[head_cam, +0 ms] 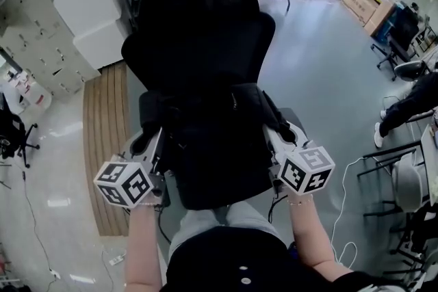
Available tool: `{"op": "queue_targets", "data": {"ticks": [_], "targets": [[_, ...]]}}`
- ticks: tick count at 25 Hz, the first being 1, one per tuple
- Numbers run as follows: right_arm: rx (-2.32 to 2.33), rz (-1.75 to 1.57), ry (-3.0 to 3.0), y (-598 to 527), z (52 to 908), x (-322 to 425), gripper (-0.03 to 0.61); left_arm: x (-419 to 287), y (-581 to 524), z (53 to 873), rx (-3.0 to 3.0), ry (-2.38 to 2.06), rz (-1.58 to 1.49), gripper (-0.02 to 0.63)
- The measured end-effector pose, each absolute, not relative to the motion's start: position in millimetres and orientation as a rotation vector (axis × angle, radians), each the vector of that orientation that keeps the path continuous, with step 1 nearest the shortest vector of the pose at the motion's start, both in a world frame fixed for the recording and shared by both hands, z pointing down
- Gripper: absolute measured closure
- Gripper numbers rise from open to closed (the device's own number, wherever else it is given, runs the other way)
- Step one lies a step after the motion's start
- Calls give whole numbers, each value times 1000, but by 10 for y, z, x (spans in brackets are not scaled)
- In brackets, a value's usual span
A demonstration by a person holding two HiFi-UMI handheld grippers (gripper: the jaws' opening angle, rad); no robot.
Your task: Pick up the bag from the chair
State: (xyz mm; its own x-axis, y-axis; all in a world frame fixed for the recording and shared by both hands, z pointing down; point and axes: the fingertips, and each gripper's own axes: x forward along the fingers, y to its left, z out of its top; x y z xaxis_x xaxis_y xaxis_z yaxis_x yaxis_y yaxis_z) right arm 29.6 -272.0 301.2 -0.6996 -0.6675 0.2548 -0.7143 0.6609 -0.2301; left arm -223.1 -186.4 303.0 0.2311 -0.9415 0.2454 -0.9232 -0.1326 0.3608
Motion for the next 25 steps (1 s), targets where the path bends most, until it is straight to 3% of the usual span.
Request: {"op": "queue_targets", "data": {"ticks": [14, 25], "targets": [[1246, 316, -2857, -2828, 2287, 470, 548, -2303, -1755, 2313, 2201, -1768, -245, 555], [1235, 241, -2875, -2709, 2179, 581, 548, -2243, -1630, 2300, 2198, -1743, -332, 555]]}}
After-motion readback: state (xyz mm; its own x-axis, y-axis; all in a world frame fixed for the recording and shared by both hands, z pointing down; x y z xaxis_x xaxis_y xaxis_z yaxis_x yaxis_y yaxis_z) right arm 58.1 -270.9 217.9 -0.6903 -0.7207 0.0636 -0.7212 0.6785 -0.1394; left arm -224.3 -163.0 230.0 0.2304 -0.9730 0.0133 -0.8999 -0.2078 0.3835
